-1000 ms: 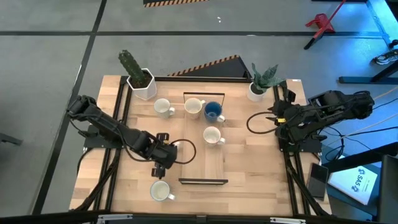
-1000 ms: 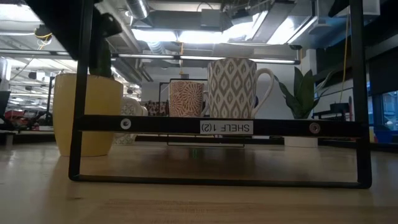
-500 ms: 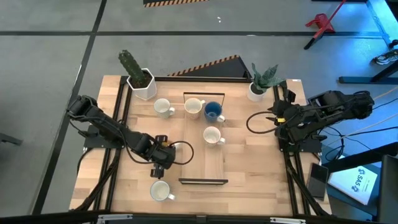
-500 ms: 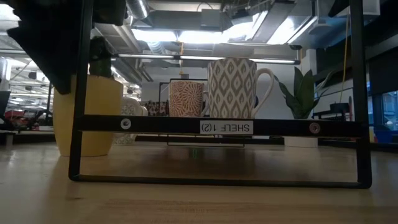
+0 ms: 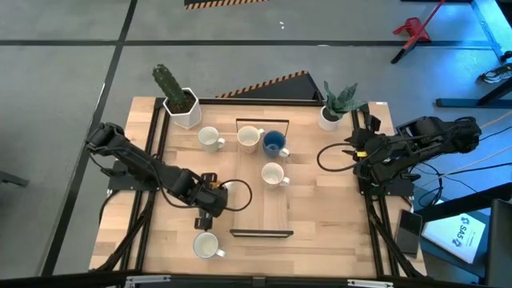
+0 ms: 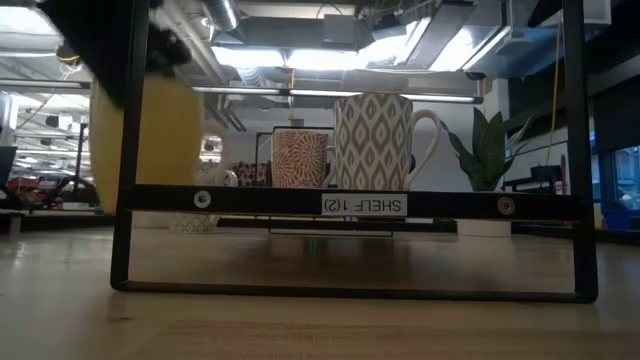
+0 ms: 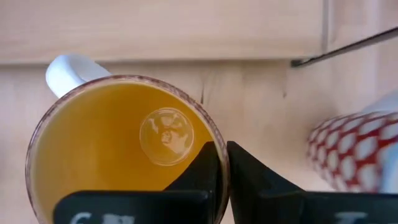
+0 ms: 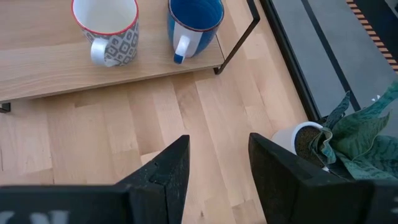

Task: Place coffee mugs
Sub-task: Put the yellow mug on the shelf

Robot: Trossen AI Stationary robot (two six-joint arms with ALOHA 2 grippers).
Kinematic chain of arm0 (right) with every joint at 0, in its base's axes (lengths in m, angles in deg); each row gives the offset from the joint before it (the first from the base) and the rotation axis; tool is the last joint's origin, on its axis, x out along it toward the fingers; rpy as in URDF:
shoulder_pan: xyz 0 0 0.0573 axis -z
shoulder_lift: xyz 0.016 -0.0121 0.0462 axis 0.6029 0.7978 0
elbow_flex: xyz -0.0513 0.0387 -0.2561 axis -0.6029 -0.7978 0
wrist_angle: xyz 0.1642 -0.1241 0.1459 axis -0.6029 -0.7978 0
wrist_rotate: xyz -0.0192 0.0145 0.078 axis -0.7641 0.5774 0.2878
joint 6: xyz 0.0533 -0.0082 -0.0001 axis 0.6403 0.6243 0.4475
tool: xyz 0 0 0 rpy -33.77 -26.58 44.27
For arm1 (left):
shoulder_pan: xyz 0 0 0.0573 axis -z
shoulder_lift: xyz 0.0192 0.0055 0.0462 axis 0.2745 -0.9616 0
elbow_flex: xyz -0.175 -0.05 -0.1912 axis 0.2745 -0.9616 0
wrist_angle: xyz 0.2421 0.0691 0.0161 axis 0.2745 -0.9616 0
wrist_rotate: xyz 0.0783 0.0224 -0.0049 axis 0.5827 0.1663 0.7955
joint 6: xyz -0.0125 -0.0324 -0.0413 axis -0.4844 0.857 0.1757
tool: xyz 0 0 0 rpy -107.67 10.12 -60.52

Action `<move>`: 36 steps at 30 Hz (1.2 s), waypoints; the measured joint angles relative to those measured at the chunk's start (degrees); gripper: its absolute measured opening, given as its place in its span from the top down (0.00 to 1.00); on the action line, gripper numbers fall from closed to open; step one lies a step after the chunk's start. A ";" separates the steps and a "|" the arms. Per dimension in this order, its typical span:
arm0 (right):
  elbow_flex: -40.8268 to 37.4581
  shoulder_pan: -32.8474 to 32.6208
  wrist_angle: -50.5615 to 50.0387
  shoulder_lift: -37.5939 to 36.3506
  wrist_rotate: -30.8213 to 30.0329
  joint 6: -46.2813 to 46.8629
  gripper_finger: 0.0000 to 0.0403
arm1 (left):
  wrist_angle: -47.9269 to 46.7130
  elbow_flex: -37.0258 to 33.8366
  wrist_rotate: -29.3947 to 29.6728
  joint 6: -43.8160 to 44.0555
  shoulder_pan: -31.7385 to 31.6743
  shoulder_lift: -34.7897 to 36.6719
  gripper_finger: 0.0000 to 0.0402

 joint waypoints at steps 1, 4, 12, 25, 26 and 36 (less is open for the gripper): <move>0.00 0.02 0.00 0.00 0.00 0.02 0.63 | -0.82 1.36 0.02 -0.02 0.00 -0.01 0.97; 0.00 0.01 0.02 0.00 0.00 0.02 0.63 | -3.12 6.05 -0.41 -1.63 0.00 0.02 0.97; 0.00 0.01 0.02 0.00 -0.03 0.00 0.63 | -3.96 16.91 0.64 -9.64 -1.11 0.08 0.97; 0.00 0.01 0.02 0.00 0.00 -0.05 0.63 | 0.47 28.95 -4.94 -26.28 -6.49 -10.48 0.97; 0.00 0.01 0.02 0.00 0.09 -0.02 0.63 | 0.95 30.18 -5.79 -27.35 -6.49 -11.69 0.97; 0.00 0.02 0.02 -0.02 0.59 -0.33 0.63 | 3.03 35.76 -11.22 -34.00 -7.36 -21.30 0.97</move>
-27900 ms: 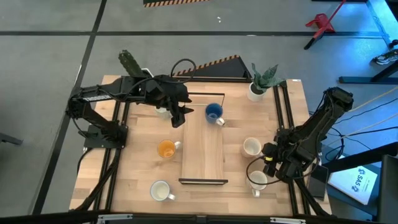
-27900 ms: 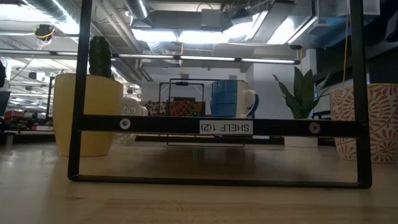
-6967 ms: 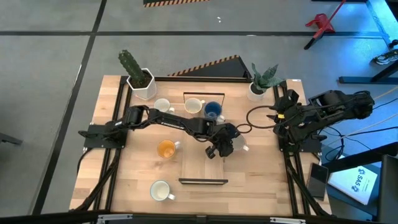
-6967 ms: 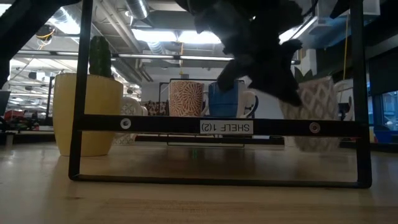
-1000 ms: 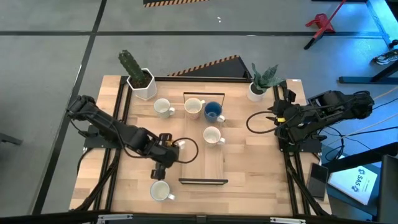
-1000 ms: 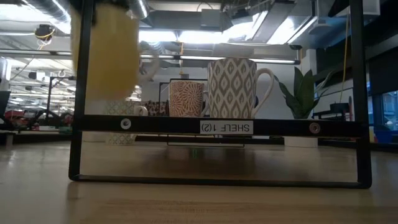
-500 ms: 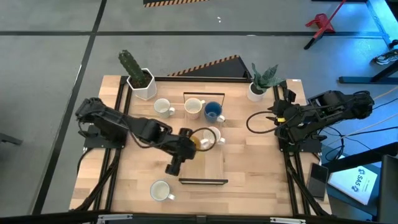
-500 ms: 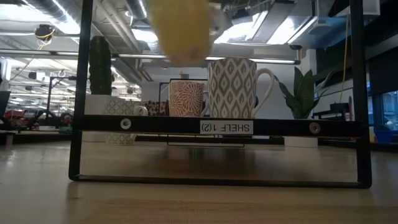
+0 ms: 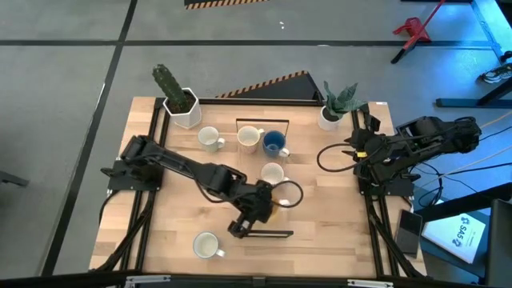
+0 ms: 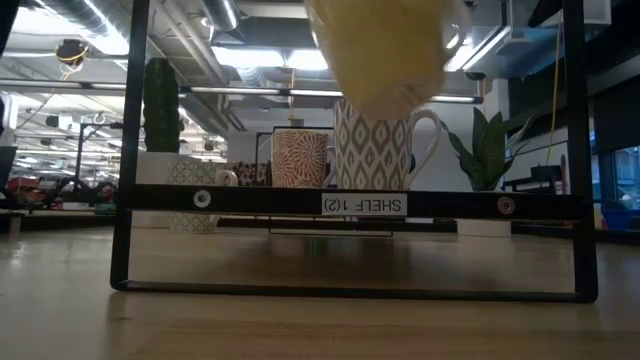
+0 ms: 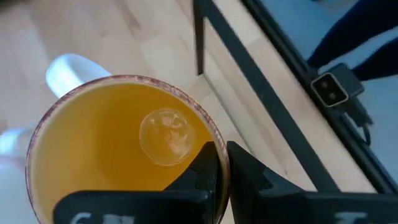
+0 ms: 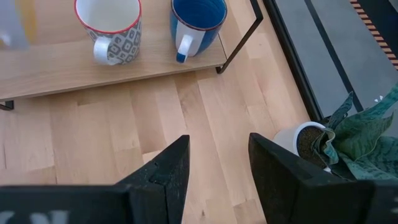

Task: Place coffee mugs
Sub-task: Put the yellow mug on the shelf

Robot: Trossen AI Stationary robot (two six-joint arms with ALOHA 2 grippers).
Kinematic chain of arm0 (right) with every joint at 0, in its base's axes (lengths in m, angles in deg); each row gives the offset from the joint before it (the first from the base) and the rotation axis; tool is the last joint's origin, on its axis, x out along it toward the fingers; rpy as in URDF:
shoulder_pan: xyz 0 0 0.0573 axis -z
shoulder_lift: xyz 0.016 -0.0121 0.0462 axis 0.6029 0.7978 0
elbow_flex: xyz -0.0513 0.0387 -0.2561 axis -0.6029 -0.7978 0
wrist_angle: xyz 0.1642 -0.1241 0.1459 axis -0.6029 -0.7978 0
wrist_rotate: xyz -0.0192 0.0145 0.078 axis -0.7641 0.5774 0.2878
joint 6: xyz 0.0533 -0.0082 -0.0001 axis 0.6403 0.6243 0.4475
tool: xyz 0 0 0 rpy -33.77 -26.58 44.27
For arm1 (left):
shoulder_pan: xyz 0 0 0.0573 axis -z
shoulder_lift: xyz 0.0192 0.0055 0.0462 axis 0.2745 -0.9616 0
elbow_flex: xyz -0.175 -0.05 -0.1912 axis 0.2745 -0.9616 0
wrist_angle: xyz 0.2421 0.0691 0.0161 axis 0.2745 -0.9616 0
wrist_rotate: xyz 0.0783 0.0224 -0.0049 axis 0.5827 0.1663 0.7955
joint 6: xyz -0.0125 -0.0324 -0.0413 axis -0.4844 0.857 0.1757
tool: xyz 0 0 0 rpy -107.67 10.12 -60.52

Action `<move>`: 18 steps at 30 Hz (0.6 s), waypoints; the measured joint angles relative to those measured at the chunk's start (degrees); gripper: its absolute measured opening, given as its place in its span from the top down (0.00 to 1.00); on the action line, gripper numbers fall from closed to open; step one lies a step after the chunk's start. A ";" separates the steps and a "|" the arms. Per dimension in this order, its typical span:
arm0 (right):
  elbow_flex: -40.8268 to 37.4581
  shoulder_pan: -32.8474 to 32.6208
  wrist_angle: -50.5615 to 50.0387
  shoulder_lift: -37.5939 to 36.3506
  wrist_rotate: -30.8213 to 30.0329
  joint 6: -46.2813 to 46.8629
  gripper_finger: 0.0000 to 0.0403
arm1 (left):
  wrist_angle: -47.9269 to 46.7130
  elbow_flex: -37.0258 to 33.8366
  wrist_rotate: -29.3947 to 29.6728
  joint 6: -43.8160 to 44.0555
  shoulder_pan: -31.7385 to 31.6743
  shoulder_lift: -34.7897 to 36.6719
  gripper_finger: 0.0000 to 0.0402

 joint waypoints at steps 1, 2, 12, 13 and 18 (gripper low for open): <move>0.00 -0.01 0.00 0.00 0.00 0.00 0.63 | 0.90 0.00 -1.31 -0.40 -0.30 -0.70 0.97; 0.00 -0.02 0.00 0.00 0.02 0.00 0.63 | 1.73 0.00 -2.03 -0.60 -0.57 -1.33 0.97; 0.00 -0.02 0.02 0.00 0.00 0.14 0.63 | 2.91 0.02 -3.74 -6.23 -0.88 -5.65 0.97; 0.00 0.00 0.02 0.00 -0.06 0.24 0.63 | 3.01 0.02 -3.84 -6.38 -0.88 -5.86 0.97; 0.00 0.00 0.04 0.01 -0.46 0.28 0.63 | 3.13 0.02 -3.37 -6.92 -0.92 -6.26 0.97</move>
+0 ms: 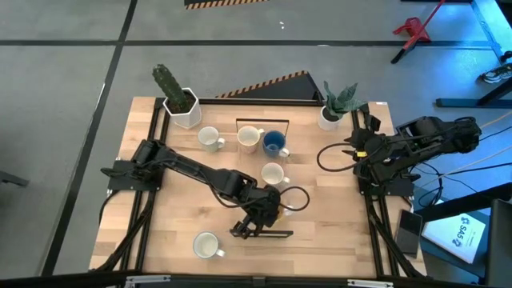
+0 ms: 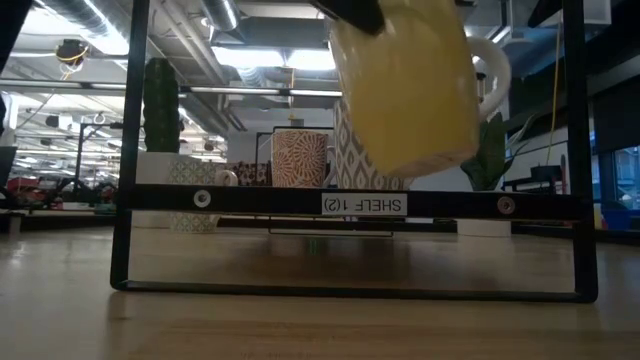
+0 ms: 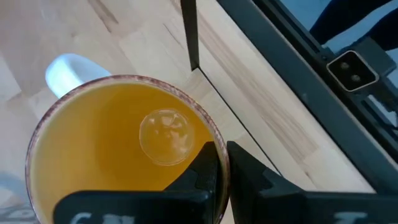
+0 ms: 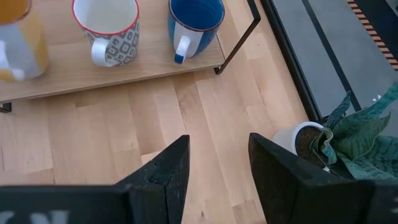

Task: Place coffee mugs
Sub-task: Put the yellow mug on the shelf

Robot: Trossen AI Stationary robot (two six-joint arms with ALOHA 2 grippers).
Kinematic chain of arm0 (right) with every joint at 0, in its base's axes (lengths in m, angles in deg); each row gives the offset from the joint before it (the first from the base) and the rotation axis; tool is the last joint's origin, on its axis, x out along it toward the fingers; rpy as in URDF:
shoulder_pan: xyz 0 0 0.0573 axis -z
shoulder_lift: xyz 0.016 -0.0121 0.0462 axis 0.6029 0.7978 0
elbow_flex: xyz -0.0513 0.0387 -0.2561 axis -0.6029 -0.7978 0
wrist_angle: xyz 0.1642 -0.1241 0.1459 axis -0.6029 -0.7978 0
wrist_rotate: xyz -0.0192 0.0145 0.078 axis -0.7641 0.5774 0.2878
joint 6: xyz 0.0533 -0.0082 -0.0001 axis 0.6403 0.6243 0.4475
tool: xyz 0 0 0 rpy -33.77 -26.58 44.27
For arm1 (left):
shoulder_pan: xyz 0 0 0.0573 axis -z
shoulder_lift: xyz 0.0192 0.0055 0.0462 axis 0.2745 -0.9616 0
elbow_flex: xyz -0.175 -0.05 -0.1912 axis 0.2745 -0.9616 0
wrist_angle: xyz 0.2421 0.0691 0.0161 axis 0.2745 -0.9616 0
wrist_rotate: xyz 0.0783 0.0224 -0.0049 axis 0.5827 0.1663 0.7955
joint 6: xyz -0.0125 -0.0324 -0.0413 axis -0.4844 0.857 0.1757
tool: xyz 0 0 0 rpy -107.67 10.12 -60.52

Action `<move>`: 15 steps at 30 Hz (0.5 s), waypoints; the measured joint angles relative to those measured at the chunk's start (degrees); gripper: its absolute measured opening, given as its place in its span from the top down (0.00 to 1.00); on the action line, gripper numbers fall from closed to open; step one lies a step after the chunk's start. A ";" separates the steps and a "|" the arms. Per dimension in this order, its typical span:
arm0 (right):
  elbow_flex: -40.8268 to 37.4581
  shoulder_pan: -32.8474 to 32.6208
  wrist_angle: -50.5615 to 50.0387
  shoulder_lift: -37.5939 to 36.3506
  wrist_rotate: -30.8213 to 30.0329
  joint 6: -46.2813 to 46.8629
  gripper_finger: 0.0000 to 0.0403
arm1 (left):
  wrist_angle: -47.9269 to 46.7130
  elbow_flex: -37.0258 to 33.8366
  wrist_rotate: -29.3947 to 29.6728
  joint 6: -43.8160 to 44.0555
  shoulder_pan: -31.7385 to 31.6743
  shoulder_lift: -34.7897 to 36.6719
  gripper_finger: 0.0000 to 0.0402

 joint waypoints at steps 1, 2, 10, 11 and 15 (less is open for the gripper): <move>0.00 0.00 0.00 0.02 0.00 0.02 0.63 | 0.11 0.00 0.05 -0.37 0.02 -0.19 0.97; 0.00 -0.02 0.00 0.01 0.00 0.04 0.63 | -0.13 0.00 -0.02 -0.63 0.03 -0.32 0.97; 0.00 -0.02 0.00 0.02 0.02 0.10 0.63 | -0.46 0.00 0.41 -1.14 0.20 -0.30 0.96; 0.00 -0.01 0.00 -0.01 0.00 0.11 0.63 | -0.36 0.00 0.47 -1.17 0.20 -0.30 0.95; 0.00 0.00 0.00 -0.01 -0.06 0.10 0.63 | -0.43 0.00 0.47 -1.22 0.20 -0.30 0.92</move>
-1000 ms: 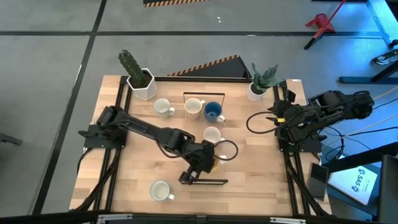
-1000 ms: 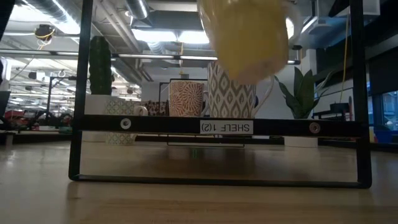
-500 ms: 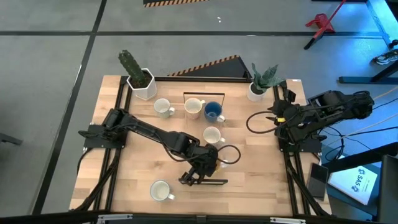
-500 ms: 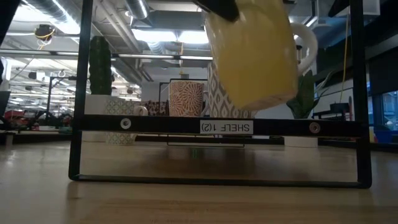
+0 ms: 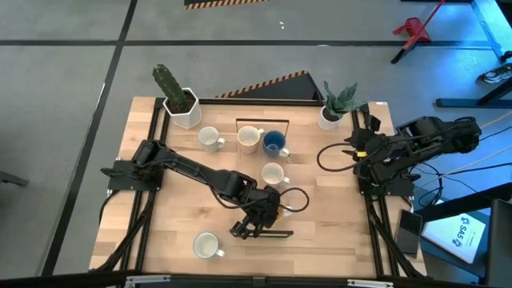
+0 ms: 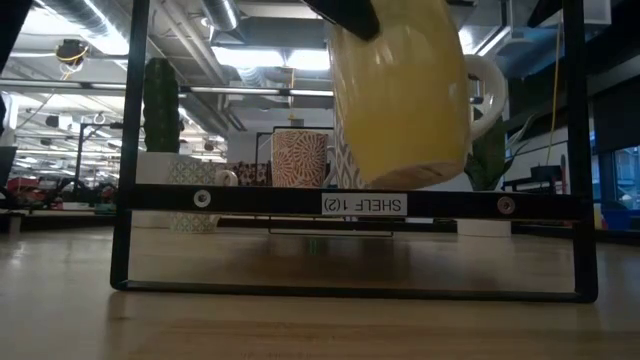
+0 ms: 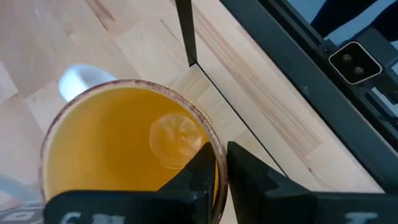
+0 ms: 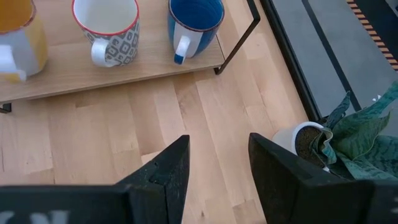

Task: Place coffee mugs
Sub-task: Put the yellow mug on the shelf

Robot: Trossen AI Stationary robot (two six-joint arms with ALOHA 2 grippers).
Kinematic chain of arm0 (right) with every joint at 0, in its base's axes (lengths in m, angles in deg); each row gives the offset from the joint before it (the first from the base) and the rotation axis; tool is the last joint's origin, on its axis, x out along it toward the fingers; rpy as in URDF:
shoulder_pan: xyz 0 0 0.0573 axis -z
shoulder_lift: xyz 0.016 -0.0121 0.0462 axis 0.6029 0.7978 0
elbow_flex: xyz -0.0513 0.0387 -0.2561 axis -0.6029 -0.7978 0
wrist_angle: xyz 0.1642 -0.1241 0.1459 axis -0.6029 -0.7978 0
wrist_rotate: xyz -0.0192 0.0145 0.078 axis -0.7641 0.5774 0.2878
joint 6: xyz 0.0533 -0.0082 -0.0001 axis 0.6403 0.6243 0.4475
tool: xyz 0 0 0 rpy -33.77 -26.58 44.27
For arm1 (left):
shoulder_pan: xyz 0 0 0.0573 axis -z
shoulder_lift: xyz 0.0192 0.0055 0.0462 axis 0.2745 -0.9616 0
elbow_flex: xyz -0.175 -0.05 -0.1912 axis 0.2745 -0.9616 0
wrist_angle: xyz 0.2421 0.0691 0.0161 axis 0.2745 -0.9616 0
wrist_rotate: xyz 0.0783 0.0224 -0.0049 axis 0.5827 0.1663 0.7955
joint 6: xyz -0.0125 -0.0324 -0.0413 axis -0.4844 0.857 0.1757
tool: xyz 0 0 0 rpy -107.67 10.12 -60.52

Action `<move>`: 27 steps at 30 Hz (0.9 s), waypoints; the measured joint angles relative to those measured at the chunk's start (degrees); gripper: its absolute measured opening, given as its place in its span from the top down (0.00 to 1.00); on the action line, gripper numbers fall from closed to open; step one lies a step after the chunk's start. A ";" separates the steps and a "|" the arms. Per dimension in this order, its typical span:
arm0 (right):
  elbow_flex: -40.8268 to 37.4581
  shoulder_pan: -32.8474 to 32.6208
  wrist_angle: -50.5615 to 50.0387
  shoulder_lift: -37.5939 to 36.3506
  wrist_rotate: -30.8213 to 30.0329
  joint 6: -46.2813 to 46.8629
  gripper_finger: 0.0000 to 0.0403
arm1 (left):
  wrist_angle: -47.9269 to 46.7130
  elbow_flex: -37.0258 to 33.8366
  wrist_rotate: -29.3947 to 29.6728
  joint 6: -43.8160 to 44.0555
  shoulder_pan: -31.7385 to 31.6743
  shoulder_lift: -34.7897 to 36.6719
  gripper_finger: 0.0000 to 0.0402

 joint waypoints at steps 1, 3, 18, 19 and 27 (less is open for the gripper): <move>0.00 -0.01 0.00 0.00 -0.01 0.00 0.63 | 0.05 0.00 -0.02 0.00 0.00 0.00 0.92; 0.00 -0.01 0.00 0.01 -0.01 -0.01 0.63 | 0.15 0.00 -0.02 -0.02 0.00 0.00 0.92; 0.00 0.00 -0.02 0.02 -0.06 -0.01 0.63 | 1.66 0.00 -0.65 -1.38 0.00 0.04 0.91; 0.00 -0.01 -0.02 0.01 -0.07 -0.01 0.63 | 1.66 0.00 -0.65 -1.38 0.04 0.04 0.91; 0.00 -0.02 -0.02 0.00 -0.07 -0.01 0.63 | 2.09 0.00 -0.02 -2.13 0.00 0.19 0.82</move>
